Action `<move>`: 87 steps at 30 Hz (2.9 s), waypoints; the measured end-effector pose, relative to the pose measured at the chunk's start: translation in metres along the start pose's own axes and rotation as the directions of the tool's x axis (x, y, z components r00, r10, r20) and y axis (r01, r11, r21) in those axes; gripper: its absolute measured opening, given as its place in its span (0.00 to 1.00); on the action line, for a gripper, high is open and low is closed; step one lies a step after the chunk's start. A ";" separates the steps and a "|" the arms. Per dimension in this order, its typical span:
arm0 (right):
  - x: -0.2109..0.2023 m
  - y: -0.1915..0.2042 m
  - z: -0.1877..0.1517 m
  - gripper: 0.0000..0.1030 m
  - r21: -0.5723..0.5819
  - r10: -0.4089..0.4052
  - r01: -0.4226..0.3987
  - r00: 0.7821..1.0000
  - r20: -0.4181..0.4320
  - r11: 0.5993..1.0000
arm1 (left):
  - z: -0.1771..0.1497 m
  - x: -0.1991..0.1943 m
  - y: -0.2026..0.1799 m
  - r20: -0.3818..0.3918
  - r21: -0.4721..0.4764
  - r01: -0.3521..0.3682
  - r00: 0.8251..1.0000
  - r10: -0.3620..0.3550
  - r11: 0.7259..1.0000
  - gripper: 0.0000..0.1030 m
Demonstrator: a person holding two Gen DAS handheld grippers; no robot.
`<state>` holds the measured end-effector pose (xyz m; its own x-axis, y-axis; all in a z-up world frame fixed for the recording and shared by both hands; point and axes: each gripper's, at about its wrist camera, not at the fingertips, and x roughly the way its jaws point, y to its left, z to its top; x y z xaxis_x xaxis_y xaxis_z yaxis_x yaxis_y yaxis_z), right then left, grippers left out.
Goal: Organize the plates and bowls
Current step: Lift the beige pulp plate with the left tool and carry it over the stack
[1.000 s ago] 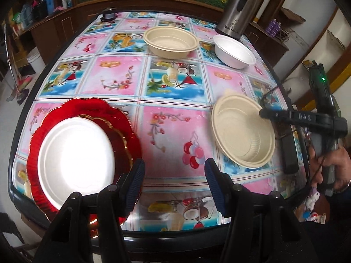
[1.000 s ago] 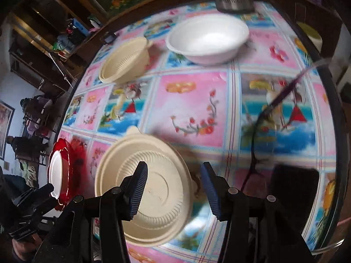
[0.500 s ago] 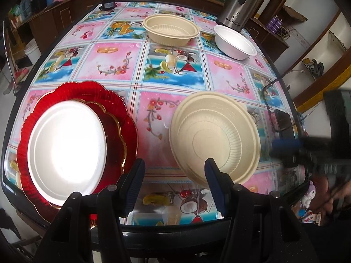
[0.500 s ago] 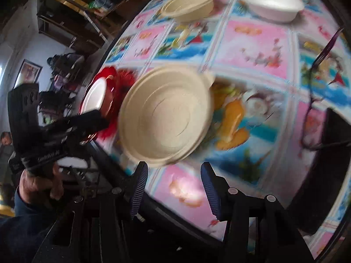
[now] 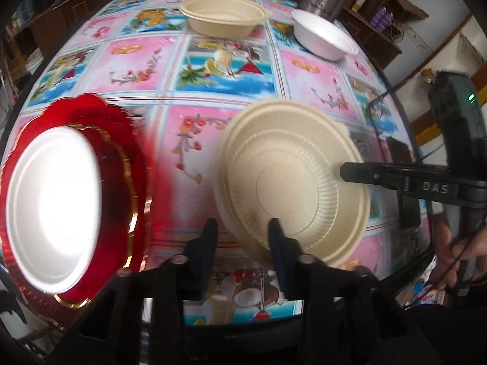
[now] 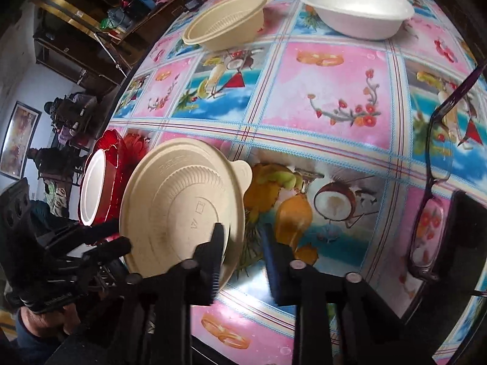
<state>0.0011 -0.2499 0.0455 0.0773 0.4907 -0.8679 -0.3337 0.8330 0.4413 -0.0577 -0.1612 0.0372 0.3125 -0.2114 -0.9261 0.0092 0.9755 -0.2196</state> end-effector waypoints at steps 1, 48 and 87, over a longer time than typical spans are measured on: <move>0.002 0.001 0.000 0.17 -0.001 -0.002 0.002 1.000 0.000 1.000 | 0.000 0.004 -0.003 -0.002 0.011 -0.015 1.000 0.015 1.000 0.23; -0.021 0.101 0.011 0.14 -0.154 0.081 -0.071 0.995 0.060 0.985 | -0.013 -0.090 0.042 0.249 -0.008 -0.221 0.944 0.216 0.975 0.22; 0.108 0.202 0.049 0.16 -0.108 0.152 -0.174 0.970 -0.190 0.979 | -0.029 -0.088 0.179 0.140 -0.218 -0.264 0.944 0.297 0.940 0.22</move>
<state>-0.0113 -0.0161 0.0516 -0.1537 0.5539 -0.8182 -0.4417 0.7022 0.5584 -0.1114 0.0306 0.0704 0.4308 0.0988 -0.8970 -0.2808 0.9593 -0.0292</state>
